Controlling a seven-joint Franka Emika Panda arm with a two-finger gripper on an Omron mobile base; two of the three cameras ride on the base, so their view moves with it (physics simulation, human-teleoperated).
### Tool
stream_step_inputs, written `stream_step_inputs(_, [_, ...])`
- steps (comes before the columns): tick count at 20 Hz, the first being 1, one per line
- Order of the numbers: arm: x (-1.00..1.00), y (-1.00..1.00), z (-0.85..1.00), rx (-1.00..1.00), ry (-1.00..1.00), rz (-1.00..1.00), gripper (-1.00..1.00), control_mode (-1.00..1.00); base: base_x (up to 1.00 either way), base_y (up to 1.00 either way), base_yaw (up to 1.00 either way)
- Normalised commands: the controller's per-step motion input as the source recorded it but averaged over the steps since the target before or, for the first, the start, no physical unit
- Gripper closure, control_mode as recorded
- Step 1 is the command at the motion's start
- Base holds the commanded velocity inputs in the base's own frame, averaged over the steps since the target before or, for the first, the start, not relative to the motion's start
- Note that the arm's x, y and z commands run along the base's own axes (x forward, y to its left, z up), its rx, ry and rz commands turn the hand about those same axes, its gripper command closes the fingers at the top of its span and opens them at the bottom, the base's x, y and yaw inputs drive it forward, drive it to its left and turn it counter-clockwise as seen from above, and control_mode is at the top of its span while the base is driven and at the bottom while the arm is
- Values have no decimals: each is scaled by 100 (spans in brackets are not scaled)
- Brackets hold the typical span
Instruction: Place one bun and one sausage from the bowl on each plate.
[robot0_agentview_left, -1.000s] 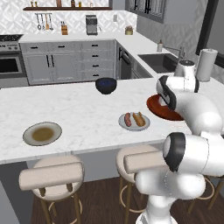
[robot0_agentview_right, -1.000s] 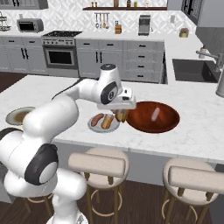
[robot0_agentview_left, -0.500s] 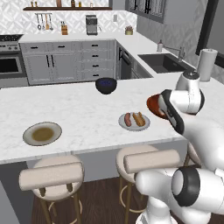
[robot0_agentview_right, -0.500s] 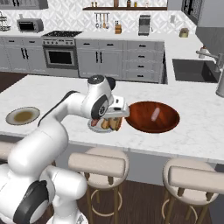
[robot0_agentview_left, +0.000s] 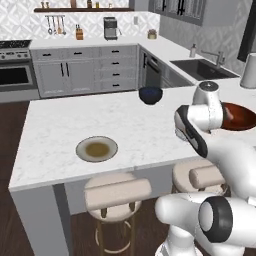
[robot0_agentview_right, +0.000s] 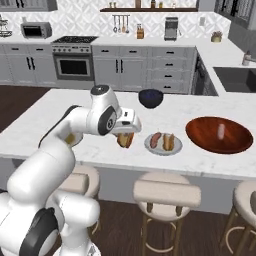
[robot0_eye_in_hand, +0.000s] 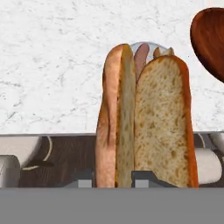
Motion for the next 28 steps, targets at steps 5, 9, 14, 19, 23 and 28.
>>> stream_step_inputs(5, [2, 17, 0, -2, 3, -1, 100, -100, 5, 72, -8])
stream_step_inputs(9, [4, 99, 0, -14, 12, -2, 100, -100, 0, 0, 0])
stream_step_inputs(14, [60, 100, -14, -8, 2, 0, 100, -100, 0, 0, 0])
stream_step_inputs(19, [93, 90, -27, 14, 0, 0, 100, -100, 0, 0, 0])
stream_step_inputs(23, [88, 18, -16, 21, 1, 0, 100, -100, 0, 0, 0])
stream_step_inputs(28, [46, -3, -1, 22, 8, 0, 100, -100, 0, 0, 0])
